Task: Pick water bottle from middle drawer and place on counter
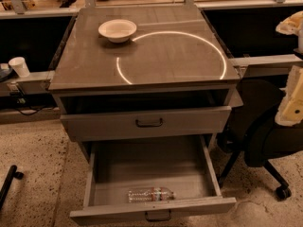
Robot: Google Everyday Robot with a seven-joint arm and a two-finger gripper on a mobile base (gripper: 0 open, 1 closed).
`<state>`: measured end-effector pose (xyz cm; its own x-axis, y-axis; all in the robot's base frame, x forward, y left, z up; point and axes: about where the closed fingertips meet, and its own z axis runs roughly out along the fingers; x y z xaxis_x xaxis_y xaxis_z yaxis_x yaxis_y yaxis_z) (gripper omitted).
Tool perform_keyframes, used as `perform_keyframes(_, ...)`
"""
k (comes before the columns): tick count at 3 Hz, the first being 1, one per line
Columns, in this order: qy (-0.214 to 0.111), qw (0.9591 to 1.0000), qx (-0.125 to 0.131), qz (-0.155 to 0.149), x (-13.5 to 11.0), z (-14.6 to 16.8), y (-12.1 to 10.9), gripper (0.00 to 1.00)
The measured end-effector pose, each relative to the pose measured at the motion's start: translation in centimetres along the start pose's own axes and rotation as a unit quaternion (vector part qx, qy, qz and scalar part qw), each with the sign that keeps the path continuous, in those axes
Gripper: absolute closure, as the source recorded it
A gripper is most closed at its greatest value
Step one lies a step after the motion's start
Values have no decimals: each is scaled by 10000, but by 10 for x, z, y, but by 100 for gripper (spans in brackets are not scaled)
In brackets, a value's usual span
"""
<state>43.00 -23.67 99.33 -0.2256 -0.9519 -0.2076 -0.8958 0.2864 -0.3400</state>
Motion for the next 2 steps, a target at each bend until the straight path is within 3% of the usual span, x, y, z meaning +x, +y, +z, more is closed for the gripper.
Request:
perform_keyframes(1, -1, 10000, -1, -1, 0, 0, 0, 0)
perform_keyframes(2, -156, 9995, -206, -173, -24, 32, 4, 0)
